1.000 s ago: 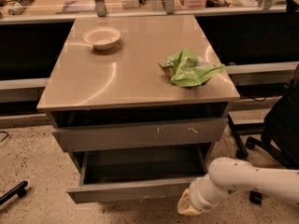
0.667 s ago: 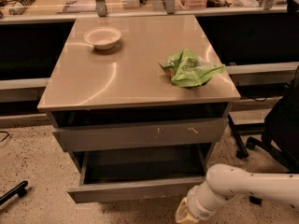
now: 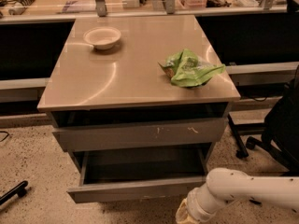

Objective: Close middle drawer

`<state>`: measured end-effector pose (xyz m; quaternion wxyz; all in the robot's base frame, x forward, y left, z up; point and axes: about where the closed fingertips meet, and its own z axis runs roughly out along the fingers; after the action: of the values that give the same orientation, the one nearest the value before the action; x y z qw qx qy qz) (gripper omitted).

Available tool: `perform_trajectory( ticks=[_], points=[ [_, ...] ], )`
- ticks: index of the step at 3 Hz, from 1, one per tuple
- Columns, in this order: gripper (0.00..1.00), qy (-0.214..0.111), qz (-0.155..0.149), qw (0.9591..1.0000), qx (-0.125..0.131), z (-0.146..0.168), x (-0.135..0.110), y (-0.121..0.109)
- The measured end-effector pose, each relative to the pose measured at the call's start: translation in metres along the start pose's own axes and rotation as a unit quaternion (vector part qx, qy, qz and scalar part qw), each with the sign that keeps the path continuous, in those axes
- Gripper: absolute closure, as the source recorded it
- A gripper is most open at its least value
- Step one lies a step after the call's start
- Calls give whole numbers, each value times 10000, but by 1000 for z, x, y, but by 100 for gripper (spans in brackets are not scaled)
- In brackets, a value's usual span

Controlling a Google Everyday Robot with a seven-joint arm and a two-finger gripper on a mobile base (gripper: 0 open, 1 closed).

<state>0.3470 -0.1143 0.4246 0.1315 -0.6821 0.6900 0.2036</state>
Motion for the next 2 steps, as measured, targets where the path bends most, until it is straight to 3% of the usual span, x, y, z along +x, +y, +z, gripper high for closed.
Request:
perform_trajectory(
  ticks=[1, 2],
  points=[
    [100, 11, -531, 9974, 481, 5, 5, -9],
    [100, -137, -888, 9905, 1038, 14, 13, -34]
  ],
)
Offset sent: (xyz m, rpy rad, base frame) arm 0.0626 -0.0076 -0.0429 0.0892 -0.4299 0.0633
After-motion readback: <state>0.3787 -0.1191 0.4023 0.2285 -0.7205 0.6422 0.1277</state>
